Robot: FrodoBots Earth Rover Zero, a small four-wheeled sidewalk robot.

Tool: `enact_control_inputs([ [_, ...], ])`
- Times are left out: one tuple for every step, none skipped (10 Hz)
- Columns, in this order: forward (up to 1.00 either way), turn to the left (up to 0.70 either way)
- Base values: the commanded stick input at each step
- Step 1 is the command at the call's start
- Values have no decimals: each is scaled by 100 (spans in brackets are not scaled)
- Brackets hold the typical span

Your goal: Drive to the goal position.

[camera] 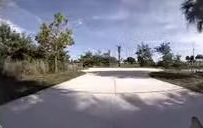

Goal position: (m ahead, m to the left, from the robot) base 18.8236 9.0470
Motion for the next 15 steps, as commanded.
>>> enact_control_inputs([
  [85,-34],
  [85,-34],
  [85,-34],
  [85,-5],
  [85,0],
  [85,0],
  [85,0],
  [85,0],
  [85,0],
  [85,0],
  [85,0],
  [85,0],
  [85,0],
  [85,0],
  [85,0],
])
